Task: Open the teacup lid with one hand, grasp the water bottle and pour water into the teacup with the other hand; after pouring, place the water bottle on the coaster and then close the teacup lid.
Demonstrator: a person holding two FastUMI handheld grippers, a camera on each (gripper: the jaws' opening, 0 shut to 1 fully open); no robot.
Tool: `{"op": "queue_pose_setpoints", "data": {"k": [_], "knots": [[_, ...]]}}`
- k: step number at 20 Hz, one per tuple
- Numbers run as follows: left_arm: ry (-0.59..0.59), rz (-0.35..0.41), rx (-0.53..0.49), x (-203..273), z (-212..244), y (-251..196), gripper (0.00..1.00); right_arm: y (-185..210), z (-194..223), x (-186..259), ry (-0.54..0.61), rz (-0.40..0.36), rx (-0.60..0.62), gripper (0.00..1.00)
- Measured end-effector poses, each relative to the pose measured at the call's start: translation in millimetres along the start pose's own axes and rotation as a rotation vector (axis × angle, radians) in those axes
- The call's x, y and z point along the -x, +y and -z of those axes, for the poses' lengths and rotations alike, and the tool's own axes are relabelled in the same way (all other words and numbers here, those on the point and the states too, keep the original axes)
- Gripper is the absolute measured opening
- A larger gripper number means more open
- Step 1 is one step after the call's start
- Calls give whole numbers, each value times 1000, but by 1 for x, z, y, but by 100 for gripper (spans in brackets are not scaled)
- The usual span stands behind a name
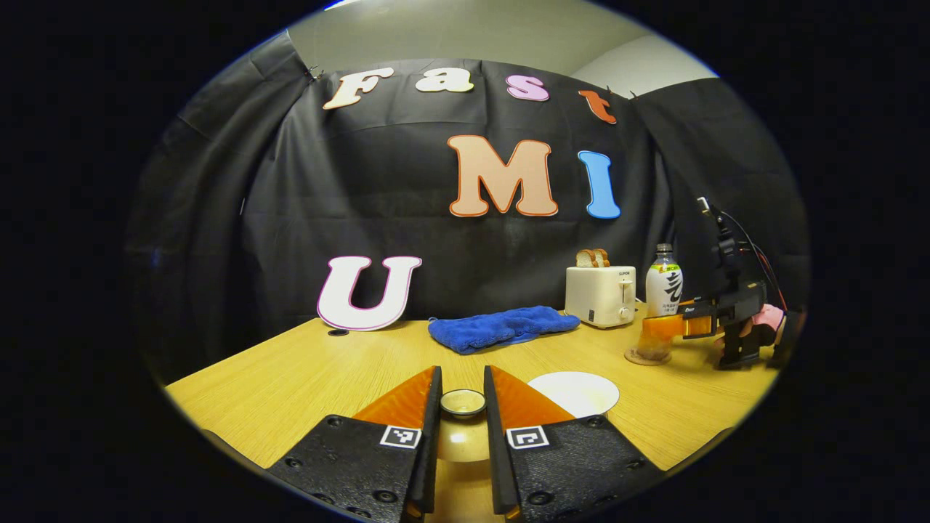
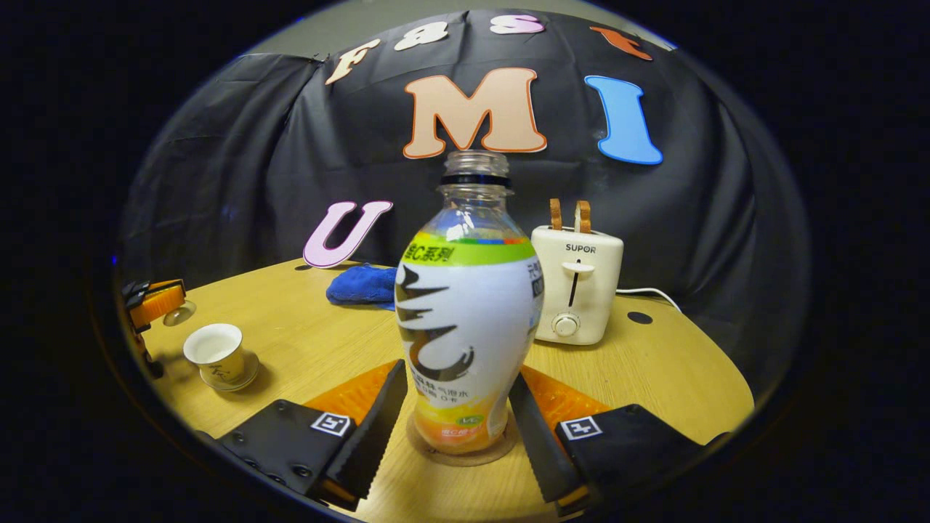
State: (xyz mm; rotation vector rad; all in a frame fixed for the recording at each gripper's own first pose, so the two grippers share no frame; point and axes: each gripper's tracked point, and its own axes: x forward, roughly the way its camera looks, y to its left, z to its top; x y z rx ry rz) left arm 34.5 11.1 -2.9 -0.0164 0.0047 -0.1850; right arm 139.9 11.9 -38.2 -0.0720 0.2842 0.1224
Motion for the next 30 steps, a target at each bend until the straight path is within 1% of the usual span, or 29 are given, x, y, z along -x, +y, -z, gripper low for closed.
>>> {"op": "queue_pose_setpoints", "data": {"k": [1,2,3,6,8,9,10,13,14,17,18,19,22,23,25,30], "knots": [[0,0,0,0,0,0,28,-2,3,2,3,-1,1,80],[0,0,0,0,0,0,28,-2,6,4,4,-1,6,80],[0,0,-1,0,0,0,28,-3,6,8,1,-2,1,88],[0,1,0,0,0,0,28,-6,7,15,-11,3,-14,88],[0,3,0,0,0,0,28,-6,5,22,-25,7,-22,88],[0,5,0,0,0,-1,28,-7,6,25,-29,12,-23,80],[0,7,0,0,0,-1,28,-9,8,29,-26,24,-28,96],[-1,14,2,-1,0,-3,28,-11,6,47,-62,49,-48,98],[-2,18,3,-2,0,-5,28,-11,4,52,-84,58,-47,93],[1,25,3,-8,0,-10,28,-13,-1,71,-147,83,-57,93],[2,35,3,-10,1,-14,28,-14,-3,77,-170,95,-62,91],[0,47,4,-15,1,-19,28,-17,-6,83,-197,106,-67,93],[4,86,3,-25,1,-33,28,-20,-13,97,-264,131,-73,93],[1,104,5,-28,1,-40,28,-20,-13,100,-272,135,-74,89],[1,156,5,-32,1,-55,28,-20,-9,106,-270,135,-75,97],[1,282,5,-42,1,-86,28,-24,-5,120,-273,158,-79,97]]}}
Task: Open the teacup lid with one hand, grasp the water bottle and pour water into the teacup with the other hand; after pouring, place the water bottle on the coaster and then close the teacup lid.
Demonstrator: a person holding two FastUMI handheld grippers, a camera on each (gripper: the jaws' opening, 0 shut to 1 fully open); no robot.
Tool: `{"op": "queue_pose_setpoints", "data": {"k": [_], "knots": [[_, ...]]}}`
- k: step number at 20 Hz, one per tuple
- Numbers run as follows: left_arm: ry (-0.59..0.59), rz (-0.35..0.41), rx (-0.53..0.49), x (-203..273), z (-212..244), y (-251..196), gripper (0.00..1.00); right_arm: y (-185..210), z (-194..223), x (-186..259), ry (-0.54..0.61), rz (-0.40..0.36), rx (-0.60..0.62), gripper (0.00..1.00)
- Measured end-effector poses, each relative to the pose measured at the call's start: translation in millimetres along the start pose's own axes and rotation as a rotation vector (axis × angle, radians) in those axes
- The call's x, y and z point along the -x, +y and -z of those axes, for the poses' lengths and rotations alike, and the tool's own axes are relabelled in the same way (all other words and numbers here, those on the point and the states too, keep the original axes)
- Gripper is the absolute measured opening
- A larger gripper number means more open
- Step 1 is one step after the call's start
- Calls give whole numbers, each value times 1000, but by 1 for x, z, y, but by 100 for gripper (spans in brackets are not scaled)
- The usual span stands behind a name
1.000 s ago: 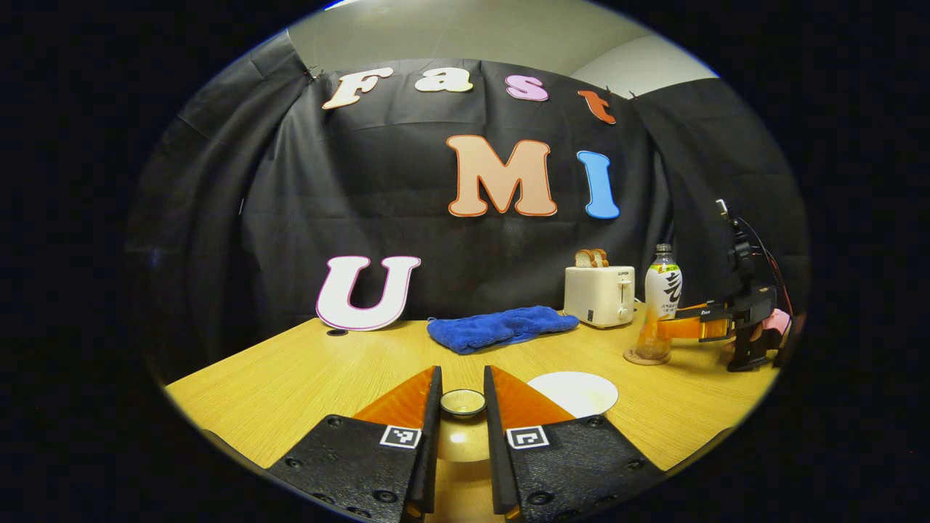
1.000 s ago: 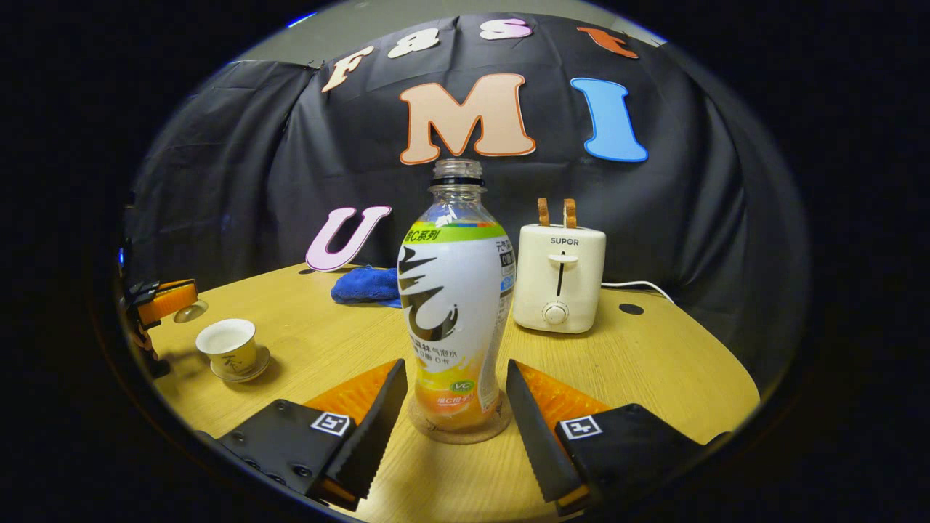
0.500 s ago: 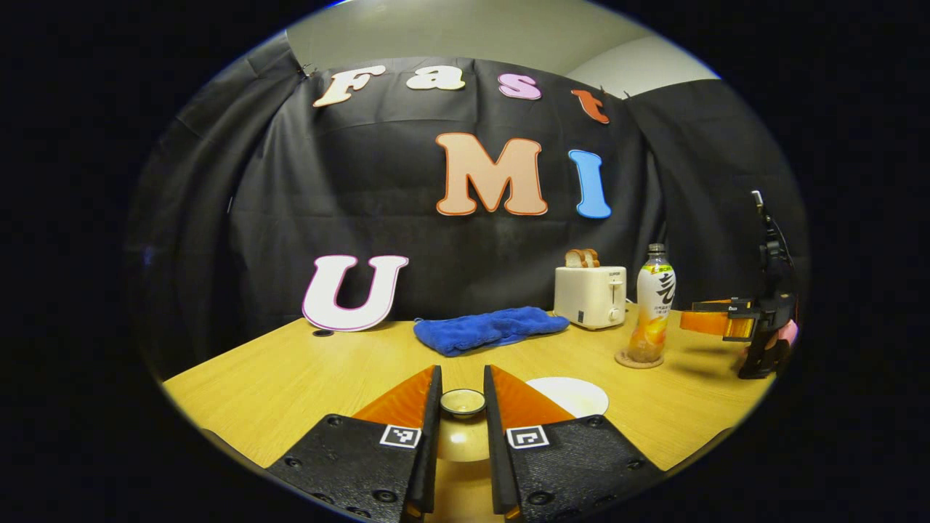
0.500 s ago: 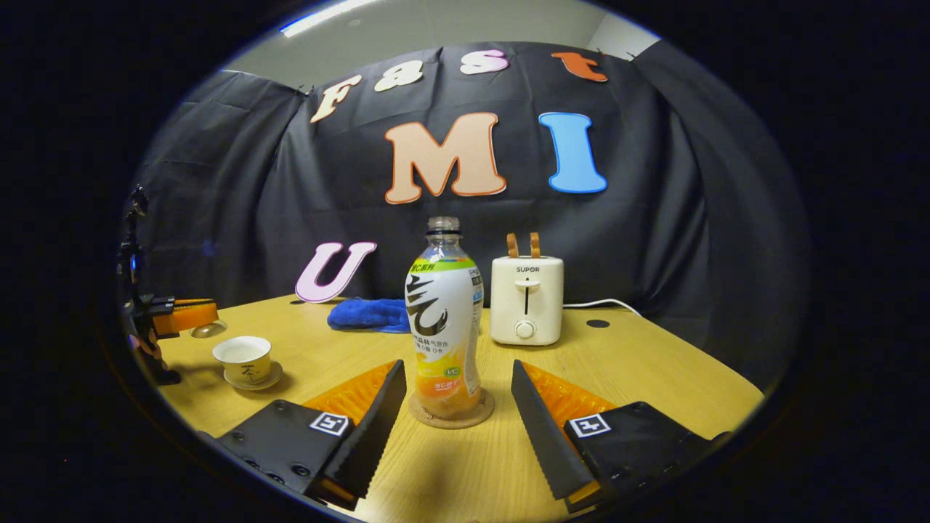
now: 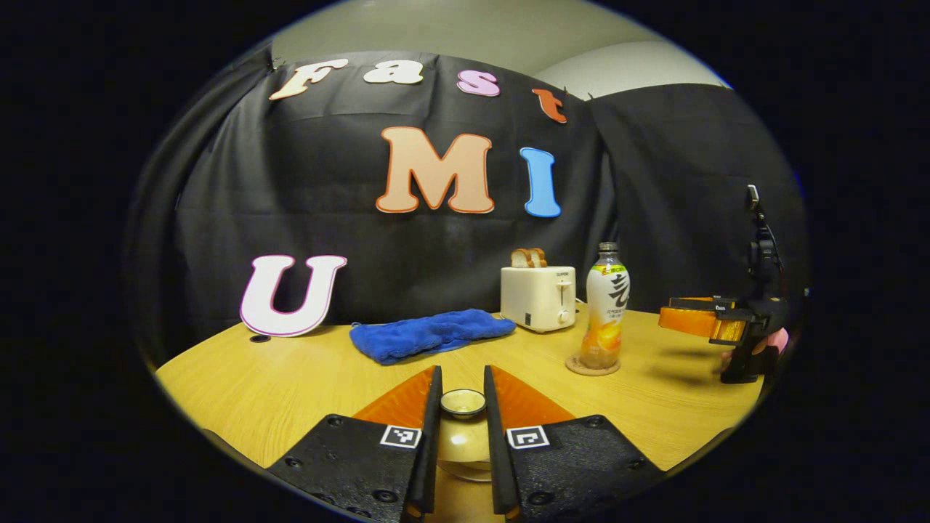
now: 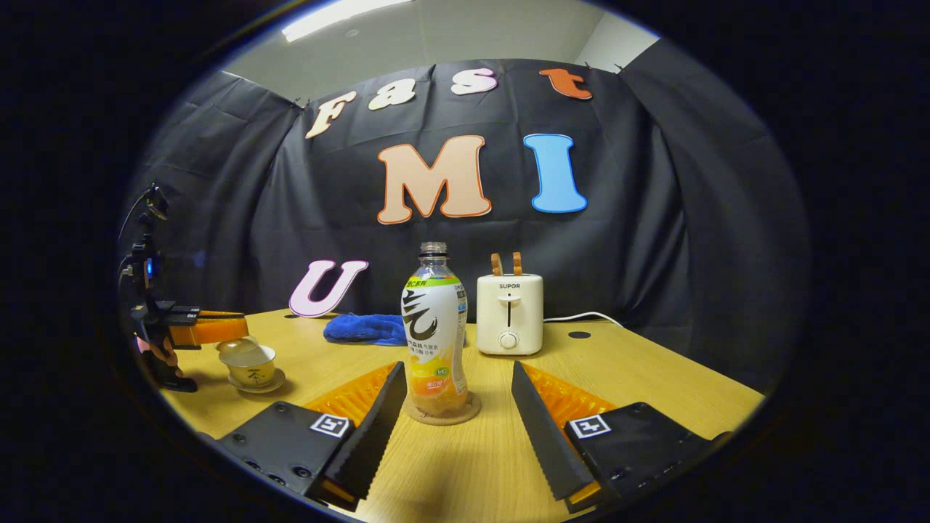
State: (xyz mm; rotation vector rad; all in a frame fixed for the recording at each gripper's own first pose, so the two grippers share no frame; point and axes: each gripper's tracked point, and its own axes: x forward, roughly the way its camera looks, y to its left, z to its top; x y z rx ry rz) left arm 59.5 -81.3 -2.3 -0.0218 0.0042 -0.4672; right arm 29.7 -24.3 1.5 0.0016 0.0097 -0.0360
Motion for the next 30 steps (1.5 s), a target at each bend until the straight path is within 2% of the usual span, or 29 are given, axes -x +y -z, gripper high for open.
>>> {"op": "queue_pose_setpoints", "data": {"k": [9,10,11,16,18,19,21,22,23,24,25,26,27,28,29,30], "knots": [[87,85,-29,-11,13,-15,28,-4,0,16,1,12,-1,97],[93,91,-32,-12,13,-16,28,-4,-1,16,1,12,-1,93],[97,95,-34,-12,15,-17,28,-5,0,16,2,12,-1,97],[100,95,-35,-11,14,-16,28,-5,0,16,2,13,-1,97],[106,99,-39,-10,14,-17,28,-4,0,16,1,12,-1,93],[111,99,-41,-9,16,-17,28,-5,-1,16,2,12,-2,97],[115,95,-43,-8,16,-16,28,-5,0,16,2,11,-2,97],[115,91,-43,-8,16,-16,28,-5,-1,16,1,11,-2,93],[112,85,-40,-7,16,-14,28,-5,0,16,2,11,-2,93],[102,84,-37,-6,13,-14,33,-5,0,17,2,11,-2,97],[86,74,-36,-5,11,-12,34,-5,0,16,2,11,-2,93],[69,64,-31,-3,8,-10,42,-5,-1,16,2,11,-2,97],[46,58,-24,0,5,-8,50,-5,0,16,2,11,-2,97],[22,52,-18,2,0,-7,59,-5,0,16,2,11,-2,93],[-3,41,-9,4,-3,-4,69,-5,0,16,2,11,-2,97],[-14,29,5,6,-4,-1,83,-5,0,16,2,11,-2,97]]}}
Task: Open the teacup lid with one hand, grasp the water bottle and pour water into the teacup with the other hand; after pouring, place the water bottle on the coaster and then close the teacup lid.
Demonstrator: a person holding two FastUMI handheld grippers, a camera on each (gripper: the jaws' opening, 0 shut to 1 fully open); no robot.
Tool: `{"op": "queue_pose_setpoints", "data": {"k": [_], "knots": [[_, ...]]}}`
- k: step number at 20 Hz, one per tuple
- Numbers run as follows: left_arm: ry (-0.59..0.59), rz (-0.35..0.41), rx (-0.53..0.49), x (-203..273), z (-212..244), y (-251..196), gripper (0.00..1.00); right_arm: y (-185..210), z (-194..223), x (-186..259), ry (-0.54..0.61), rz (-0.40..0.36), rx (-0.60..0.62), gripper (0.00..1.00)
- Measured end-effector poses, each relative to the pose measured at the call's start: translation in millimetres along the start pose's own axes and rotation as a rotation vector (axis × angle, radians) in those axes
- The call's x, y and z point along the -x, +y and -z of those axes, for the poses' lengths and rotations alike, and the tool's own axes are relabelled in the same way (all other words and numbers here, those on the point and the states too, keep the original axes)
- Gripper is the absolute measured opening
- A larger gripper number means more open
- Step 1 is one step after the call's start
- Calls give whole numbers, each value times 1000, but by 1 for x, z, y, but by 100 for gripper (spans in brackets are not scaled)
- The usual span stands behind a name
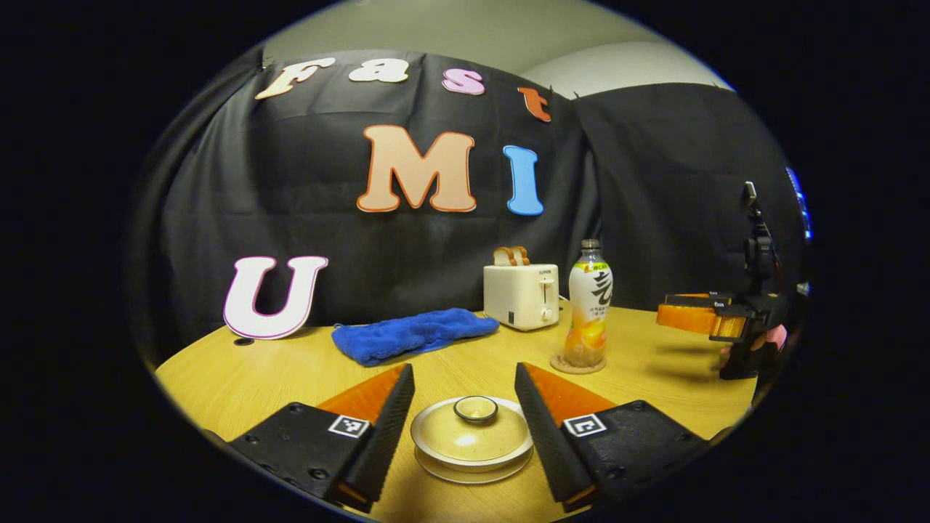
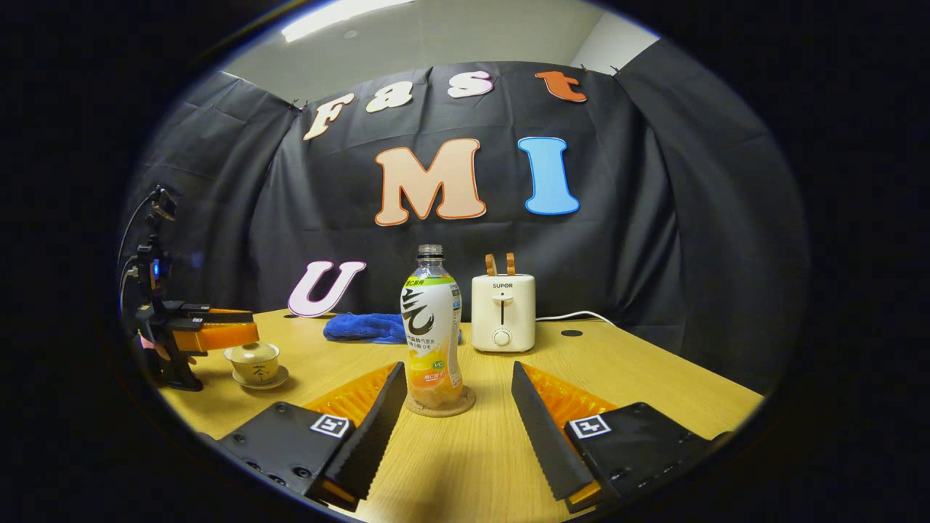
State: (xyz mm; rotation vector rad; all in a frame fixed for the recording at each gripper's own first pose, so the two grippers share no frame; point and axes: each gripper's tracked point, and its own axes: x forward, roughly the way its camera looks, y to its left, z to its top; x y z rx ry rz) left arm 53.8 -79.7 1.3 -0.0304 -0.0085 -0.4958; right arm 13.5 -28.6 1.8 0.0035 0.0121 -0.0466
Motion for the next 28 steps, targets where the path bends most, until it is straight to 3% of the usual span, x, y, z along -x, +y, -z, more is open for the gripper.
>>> {"op": "queue_pose_setpoints", "data": {"k": [3,4,10,12,14,18,21,24,25,26,28], "knots": [[8,-38,-7,5,1,8,95,0,0,0,-1,0,0,93],[11,-55,-8,7,1,11,94,0,0,0,-1,0,0,97],[9,-224,-11,38,1,42,95,0,-1,0,-1,-2,0,97],[10,-268,-12,45,1,48,95,0,0,0,-1,-2,0,88],[12,-319,-12,51,1,56,95,-1,-1,0,-1,0,0,97],[19,-566,-20,78,1,99,95,-1,0,0,-1,4,0,89],[20,-700,-25,92,2,115,95,-3,0,0,-2,11,1,97],[17,-707,-24,91,1,112,94,-4,0,0,-2,18,1,97],[16,-702,-24,90,2,112,94,-4,0,0,-2,19,1,93],[15,-700,-23,90,1,112,94,-4,0,0,-2,19,1,97],[15,-699,-23,90,2,112,94,-4,0,-1,-2,19,1,97]]}}
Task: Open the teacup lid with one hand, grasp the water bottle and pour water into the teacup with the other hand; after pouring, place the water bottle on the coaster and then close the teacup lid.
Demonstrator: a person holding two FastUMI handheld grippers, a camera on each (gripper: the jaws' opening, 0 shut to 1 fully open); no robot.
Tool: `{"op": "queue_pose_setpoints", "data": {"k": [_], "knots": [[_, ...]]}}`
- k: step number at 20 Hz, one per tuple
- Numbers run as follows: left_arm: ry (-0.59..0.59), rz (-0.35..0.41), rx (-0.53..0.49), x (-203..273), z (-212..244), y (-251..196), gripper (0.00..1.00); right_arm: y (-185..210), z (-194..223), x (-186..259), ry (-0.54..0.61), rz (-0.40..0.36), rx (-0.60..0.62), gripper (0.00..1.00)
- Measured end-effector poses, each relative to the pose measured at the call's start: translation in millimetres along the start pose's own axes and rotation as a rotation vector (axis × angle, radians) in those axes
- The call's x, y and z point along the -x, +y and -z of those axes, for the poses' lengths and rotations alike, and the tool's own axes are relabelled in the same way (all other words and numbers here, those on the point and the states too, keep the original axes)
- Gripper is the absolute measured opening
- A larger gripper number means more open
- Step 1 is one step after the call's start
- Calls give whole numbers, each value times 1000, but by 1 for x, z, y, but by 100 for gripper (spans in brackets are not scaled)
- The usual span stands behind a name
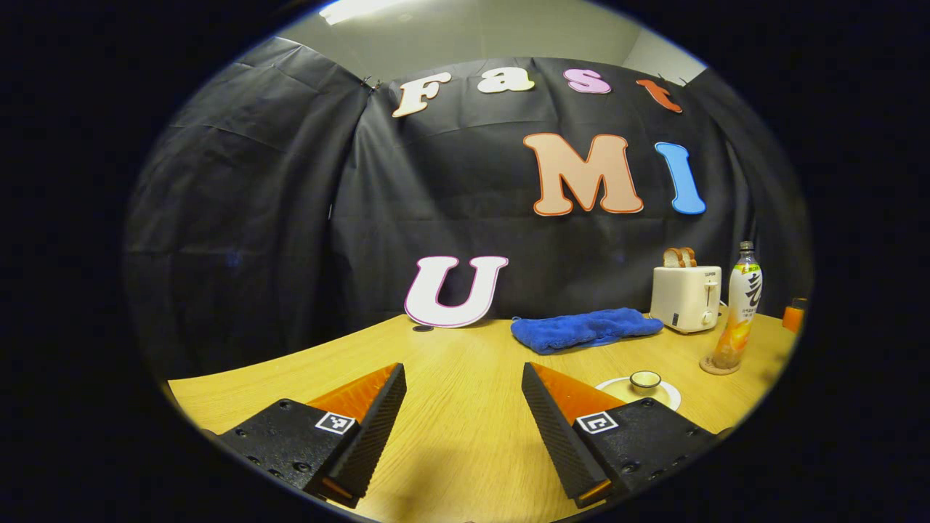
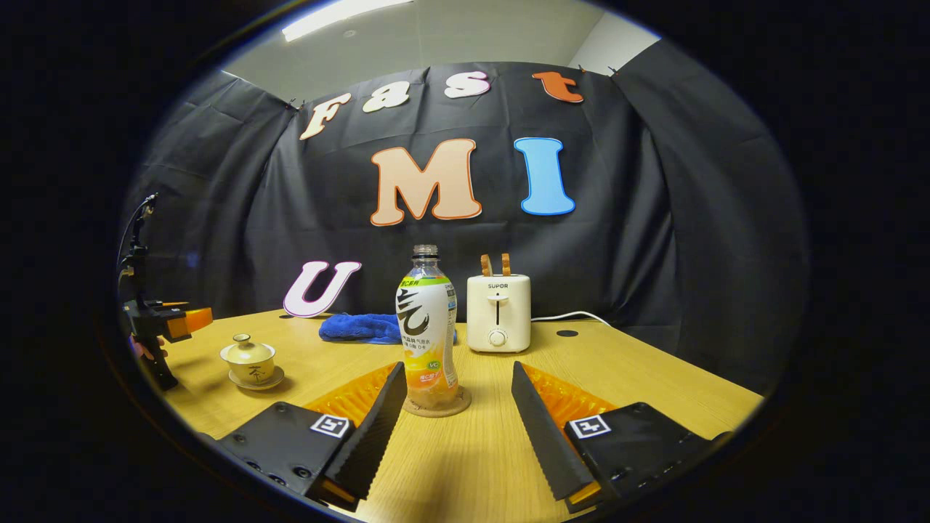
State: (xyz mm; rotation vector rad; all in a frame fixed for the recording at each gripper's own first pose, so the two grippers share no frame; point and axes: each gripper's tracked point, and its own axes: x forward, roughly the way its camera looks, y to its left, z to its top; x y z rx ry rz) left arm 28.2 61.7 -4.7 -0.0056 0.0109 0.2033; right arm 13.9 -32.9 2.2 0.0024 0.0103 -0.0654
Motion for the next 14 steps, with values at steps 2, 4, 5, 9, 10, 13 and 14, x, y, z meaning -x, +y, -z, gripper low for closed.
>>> {"op": "queue_pose_setpoints", "data": {"k": [2,4,5,9,10,13,14], "knots": [[0,0,0,0,0,0,94,0,0,0,0,0,0,97],[0,0,1,0,0,0,94,0,0,0,0,0,0,93],[1,0,1,1,1,0,94,0,0,0,0,0,0,93],[0,-1,1,0,1,0,94,0,0,0,-1,1,0,97],[0,-1,0,0,0,-1,94,0,0,0,-1,0,0,97],[-6,0,-4,0,-1,0,94,0,0,0,-1,1,0,97],[-5,1,-3,0,0,0,94,0,0,0,-1,1,0,93]]}}
